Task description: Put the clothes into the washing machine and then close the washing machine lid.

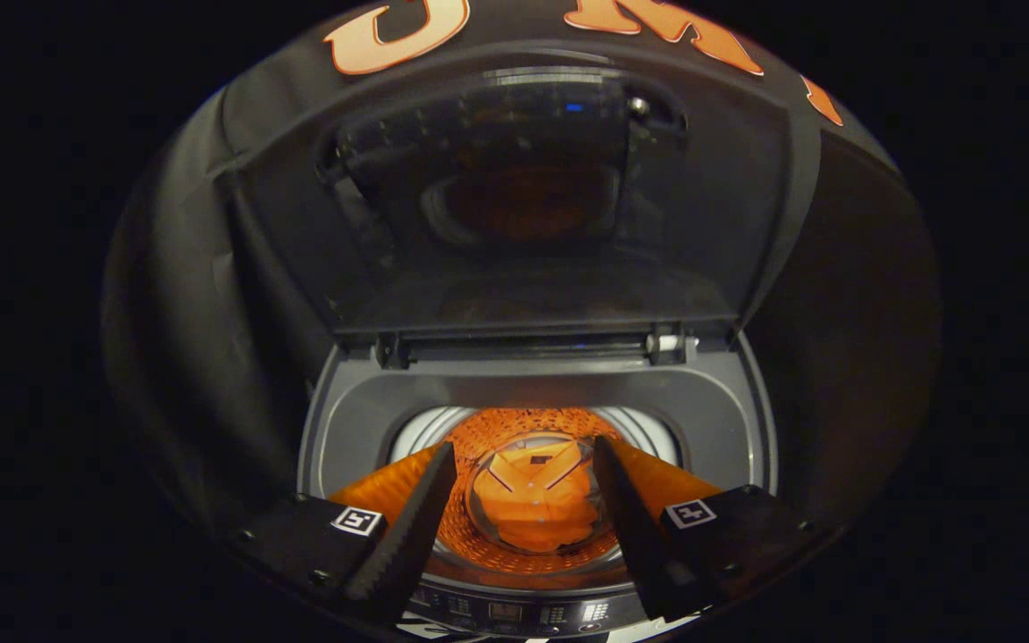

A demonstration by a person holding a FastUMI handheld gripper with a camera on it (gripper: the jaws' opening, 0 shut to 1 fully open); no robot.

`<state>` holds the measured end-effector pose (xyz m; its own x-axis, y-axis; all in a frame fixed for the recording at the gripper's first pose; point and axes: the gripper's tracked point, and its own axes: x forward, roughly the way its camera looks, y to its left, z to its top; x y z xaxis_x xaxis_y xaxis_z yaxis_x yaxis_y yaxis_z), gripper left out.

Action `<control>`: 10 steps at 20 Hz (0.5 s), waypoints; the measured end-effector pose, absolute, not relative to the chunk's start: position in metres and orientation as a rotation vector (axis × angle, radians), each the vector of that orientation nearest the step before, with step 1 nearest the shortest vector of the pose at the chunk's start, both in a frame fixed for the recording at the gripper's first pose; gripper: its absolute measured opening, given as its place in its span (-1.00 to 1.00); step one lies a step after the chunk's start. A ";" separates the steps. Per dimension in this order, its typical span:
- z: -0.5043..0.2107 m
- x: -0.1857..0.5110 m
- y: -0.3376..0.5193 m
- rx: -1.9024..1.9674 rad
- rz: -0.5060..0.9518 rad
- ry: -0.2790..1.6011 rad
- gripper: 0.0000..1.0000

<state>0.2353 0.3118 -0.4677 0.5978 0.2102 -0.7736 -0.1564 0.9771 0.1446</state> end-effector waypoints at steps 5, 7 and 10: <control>-0.398 0.260 0.312 0.078 0.220 0.778 0.98; -0.366 0.272 0.317 0.084 0.230 0.729 0.97; -0.329 0.291 0.322 0.071 0.233 0.658 0.98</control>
